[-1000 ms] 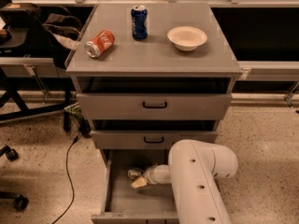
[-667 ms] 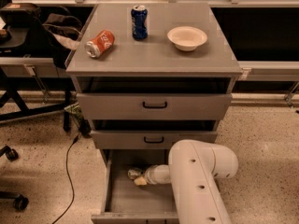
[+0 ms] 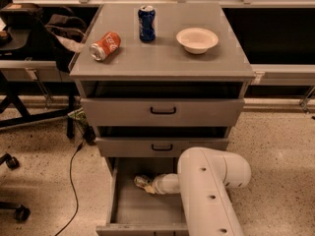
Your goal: Pick 7up can from bottom drawer and place on counter
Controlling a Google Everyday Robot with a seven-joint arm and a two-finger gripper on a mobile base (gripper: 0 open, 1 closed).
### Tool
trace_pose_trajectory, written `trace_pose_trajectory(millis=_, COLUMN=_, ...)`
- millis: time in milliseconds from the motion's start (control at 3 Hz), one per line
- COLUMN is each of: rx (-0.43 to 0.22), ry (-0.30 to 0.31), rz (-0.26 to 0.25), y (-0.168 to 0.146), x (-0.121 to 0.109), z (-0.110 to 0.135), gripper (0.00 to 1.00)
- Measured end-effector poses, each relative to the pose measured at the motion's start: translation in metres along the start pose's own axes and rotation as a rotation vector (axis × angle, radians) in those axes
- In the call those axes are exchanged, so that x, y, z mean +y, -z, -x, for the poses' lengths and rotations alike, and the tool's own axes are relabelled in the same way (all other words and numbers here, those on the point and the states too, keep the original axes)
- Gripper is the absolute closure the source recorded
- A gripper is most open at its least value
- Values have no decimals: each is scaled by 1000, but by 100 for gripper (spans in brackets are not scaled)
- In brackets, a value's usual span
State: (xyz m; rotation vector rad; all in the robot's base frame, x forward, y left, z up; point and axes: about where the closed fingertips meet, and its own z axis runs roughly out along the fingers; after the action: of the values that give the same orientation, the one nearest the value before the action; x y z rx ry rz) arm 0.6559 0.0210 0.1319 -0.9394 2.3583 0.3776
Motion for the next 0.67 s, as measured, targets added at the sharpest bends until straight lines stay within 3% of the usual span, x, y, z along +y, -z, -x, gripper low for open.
trace_pose_trajectory(millis=333, rx=0, ry=0, rz=0, y=0, x=0, z=0, gripper=100)
trace_pose_trajectory(millis=667, rx=8, ry=-6, rz=11, y=-1, x=2, z=1, gripper=100)
